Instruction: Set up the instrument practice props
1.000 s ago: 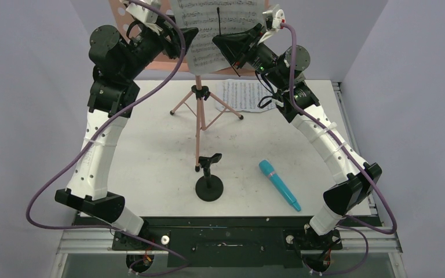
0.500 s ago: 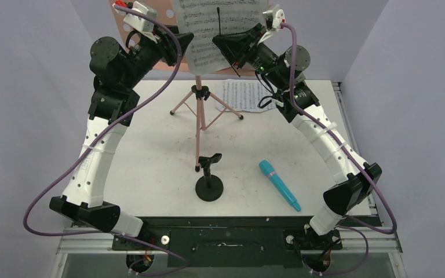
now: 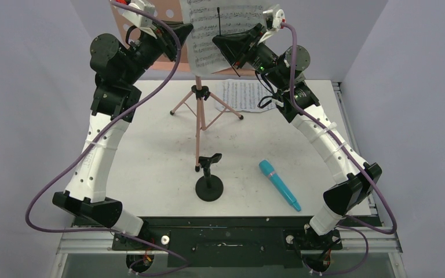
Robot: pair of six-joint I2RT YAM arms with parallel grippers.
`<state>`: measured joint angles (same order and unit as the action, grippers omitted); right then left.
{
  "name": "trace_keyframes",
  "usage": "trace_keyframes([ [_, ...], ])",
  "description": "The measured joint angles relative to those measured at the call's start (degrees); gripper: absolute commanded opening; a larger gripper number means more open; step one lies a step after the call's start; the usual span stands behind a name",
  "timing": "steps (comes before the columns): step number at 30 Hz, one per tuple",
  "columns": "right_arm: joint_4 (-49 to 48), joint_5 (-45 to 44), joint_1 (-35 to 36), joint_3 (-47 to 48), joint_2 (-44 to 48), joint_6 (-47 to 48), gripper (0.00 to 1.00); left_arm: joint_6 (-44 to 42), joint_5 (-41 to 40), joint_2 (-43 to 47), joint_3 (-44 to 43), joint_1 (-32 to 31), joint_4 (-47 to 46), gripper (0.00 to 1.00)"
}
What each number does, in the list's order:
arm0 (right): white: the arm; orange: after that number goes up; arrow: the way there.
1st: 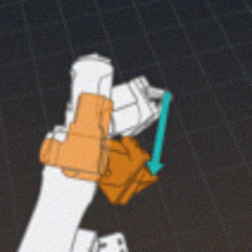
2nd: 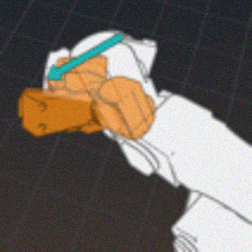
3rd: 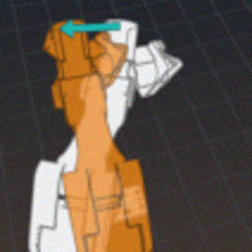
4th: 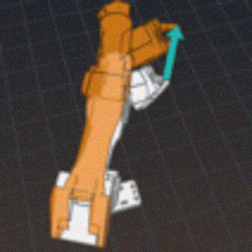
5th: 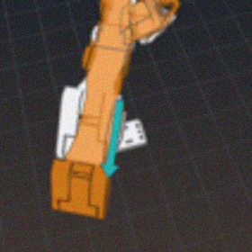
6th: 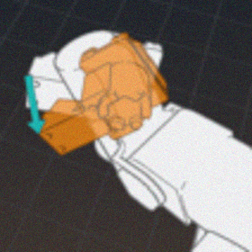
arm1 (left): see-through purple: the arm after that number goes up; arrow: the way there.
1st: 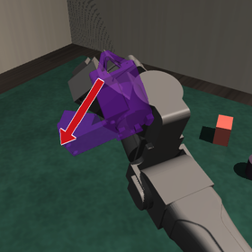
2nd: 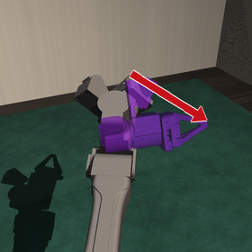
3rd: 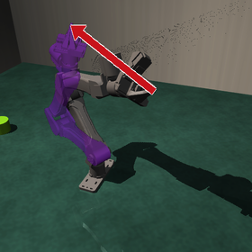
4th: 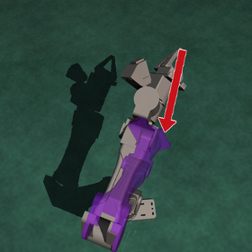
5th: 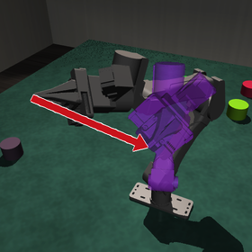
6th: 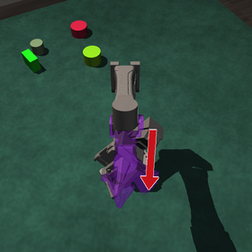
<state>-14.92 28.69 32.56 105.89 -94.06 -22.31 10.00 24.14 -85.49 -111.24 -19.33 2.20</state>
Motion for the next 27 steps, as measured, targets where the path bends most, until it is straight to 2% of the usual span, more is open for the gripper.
trace_keyframes([
  [12,0.0,-0.2,0.0,0.0,0.0,-0.3,0.05,1.4,1.9,-3.3,-2.4,0.0,-1.7,0.00],
  [20,0.0,-0.8,0.0,-0.3,0.2,-0.7,0.06,1.7,2.3,-3.6,-2.9,0.0,-2.1,0.36],
  [24,0.0,-1.4,0.0,-0.8,0.7,-0.7,0.08,1.4,2.3,-3.6,-3.0,0.0,-2.1,0.46],
  [27,0.0,-1.5,0.0,-0.9,0.8,-0.7,0.10,1.0,2.3,-3.6,-3.0,0.0,-1.9,0.48],
])
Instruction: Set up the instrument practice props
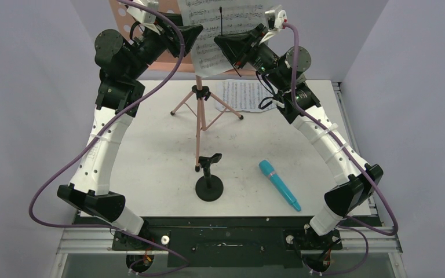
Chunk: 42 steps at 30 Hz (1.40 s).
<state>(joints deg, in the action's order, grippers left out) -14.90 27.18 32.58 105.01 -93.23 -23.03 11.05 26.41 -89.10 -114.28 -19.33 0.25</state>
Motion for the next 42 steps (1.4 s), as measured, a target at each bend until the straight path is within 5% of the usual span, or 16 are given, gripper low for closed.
trace_keyframes([
  [5,0.0,-0.2,0.0,0.0,0.0,-0.2,0.12,-0.9,-0.3,0.0,0.0,0.0,0.0,0.48],
  [15,0.0,-0.4,0.0,-0.1,0.1,-0.3,0.34,-1.0,-0.3,0.0,0.0,0.0,0.0,0.48],
  [24,0.0,-0.9,0.0,-0.4,1.1,-0.3,0.64,-1.0,-0.3,0.0,0.0,0.0,0.0,0.48],
  [30,-0.9,-1.2,0.0,-0.9,2.2,-0.2,0.84,-0.9,-0.5,0.0,0.0,0.0,-0.1,0.33],
  [42,-2.3,-2.2,0.0,-2.0,4.6,-0.1,0.91,-0.7,-0.7,-2.2,-4.6,0.0,-0.7,0.03],
])
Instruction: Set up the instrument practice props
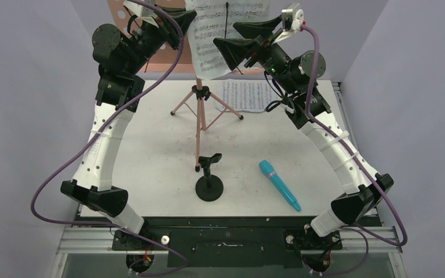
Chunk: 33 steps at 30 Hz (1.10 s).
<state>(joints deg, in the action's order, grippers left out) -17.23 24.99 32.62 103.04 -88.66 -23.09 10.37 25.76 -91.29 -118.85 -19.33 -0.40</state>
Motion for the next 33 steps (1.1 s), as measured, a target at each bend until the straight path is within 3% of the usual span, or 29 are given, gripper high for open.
trace_keyframes([
  [9,-0.3,-0.6,0.0,-1.2,1.4,0.4,0.93,0.0,0.3,-5.2,-6.9,0.3,-0.2,0.00],
  [26,-0.3,-1.2,0.0,-1.7,1.9,1.4,0.95,4.2,3.2,-6.6,-7.4,0.2,-3.7,0.00],
  [33,-0.2,-1.3,0.0,-1.8,1.9,1.5,0.97,3.9,3.2,-6.6,-5.7,0.2,-4.3,0.29],
])
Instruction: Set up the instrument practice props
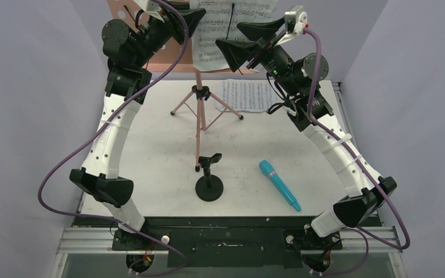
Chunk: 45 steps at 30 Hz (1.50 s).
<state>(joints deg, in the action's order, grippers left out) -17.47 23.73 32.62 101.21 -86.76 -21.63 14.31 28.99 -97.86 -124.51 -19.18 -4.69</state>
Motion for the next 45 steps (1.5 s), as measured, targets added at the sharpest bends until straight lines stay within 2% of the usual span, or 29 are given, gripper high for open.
trace_keyframes([
  [4,0.0,0.0,0.0,0.0,0.0,0.0,0.97,-0.5,-0.5,0.5,1.7,-0.1,0.0,0.39],
  [16,1.7,-0.4,0.0,-3.7,3.2,0.9,0.99,-4.2,-5.8,7.9,8.0,0.2,0.0,0.56],
  [21,4.3,-1.4,0.0,-5.1,6.5,3.3,1.00,-4.5,-6.1,11.9,12.3,0.2,-2.0,0.67],
  [22,5.0,-1.9,0.0,-5.9,7.5,3.9,0.96,-4.5,-6.1,12.9,13.9,0.2,-2.7,0.69],
  [27,10.0,-6.2,0.0,-9.2,13.4,8.3,0.90,-4.5,-5.9,19.3,24.8,0.3,-6.4,0.77],
  [35,19.1,-13.2,0.0,-13.6,21.3,16.5,0.90,-3.3,-6.3,31.6,46.0,0.3,-14.4,0.90],
  [45,30.0,-17.8,-0.1,-26.5,29.2,19.3,0.90,-1.5,-6.1,46.4,61.6,0.3,-14.6,0.94],
])
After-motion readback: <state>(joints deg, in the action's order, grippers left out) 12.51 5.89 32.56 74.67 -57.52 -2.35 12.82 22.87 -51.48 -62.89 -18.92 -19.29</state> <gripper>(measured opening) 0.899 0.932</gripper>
